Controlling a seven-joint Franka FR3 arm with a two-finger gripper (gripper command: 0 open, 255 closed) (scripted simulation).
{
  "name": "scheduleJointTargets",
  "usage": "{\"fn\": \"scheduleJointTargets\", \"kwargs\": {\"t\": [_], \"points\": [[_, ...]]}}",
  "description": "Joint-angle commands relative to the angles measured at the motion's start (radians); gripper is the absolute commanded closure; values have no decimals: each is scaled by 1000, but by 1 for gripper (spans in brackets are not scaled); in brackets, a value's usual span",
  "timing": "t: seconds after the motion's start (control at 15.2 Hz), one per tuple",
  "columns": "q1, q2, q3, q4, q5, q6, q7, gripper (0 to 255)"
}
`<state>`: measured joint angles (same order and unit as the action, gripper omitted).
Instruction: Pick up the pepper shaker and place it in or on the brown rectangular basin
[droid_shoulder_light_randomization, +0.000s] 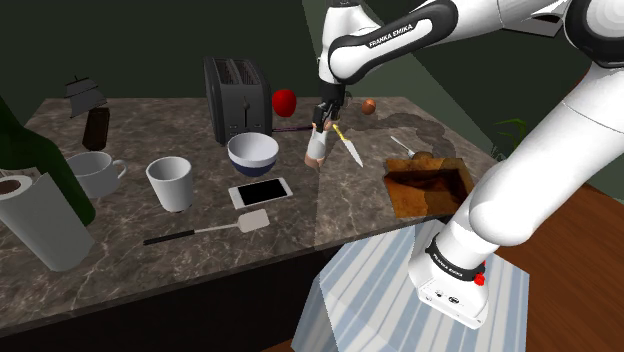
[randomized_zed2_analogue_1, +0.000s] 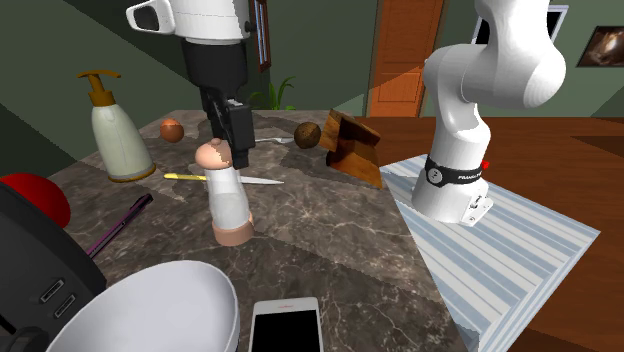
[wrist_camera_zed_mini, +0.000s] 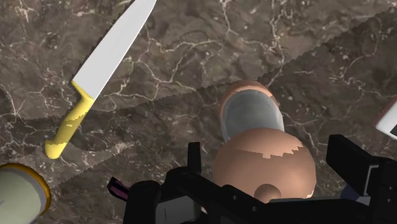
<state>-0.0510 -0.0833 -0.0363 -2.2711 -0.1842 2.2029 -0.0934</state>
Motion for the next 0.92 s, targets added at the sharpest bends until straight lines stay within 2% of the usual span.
{"fn": "scheduleJointTargets", "kwargs": {"t": [0.0, 0.13, 0.2, 0.86], "points": [[0, 0, 0, 0, 0, 1, 0, 0], [0, 0, 0, 0, 0, 1, 0, 0], [0, 0, 0, 0, 0, 1, 0, 255], [0, -6, 0, 7, 1, -13, -3, 255]]}}
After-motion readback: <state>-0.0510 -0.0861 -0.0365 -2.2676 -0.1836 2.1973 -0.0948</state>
